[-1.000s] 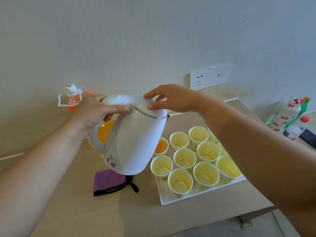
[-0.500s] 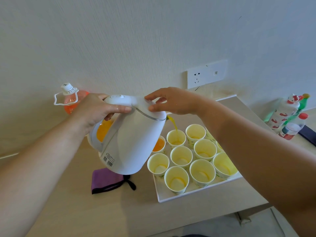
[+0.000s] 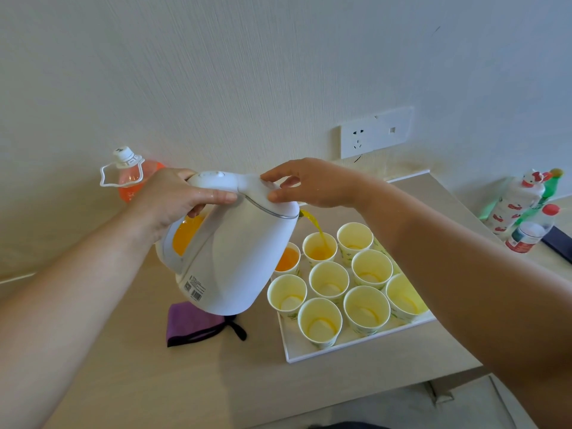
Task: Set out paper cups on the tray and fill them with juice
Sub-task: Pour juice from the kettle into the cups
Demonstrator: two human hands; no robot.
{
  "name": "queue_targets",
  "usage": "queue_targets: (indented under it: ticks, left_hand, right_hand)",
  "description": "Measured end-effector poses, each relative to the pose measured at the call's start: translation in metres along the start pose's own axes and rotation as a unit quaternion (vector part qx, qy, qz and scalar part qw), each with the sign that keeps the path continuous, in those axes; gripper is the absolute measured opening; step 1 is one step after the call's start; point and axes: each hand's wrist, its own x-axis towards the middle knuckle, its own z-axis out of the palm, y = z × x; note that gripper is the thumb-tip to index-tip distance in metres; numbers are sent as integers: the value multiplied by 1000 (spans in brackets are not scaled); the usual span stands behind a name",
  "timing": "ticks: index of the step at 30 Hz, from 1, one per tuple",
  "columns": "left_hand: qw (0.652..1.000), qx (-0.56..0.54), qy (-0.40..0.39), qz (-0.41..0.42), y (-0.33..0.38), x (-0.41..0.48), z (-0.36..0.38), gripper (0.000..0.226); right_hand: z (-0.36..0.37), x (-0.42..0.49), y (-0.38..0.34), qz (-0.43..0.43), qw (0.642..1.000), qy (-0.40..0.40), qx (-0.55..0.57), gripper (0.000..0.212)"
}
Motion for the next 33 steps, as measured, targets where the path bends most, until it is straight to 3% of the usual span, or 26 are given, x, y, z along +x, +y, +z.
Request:
queue_targets:
  ticks: [9, 15, 24, 29, 33]
  left_hand:
    - [1000, -6, 8, -5, -1, 1, -3, 45]
    - [1000, 0, 9, -4, 1, 0, -7, 60]
    - [1000, 2, 11, 7, -2, 1, -10, 65]
    - [1000, 25, 11, 14, -2, 1, -13, 87]
    - [1000, 27, 11, 12, -1, 2, -12, 72]
  right_hand:
    - [2, 3, -2, -5, 1000, -1, 4, 45]
    - [2, 5, -3, -5, 1000, 0, 5, 44]
    - [2, 7, -6, -9, 1000, -2, 1, 44]
    - [3, 7, -7, -8, 1000, -2, -3, 43]
    - [2, 6, -8, -7, 1000, -1, -1, 43]
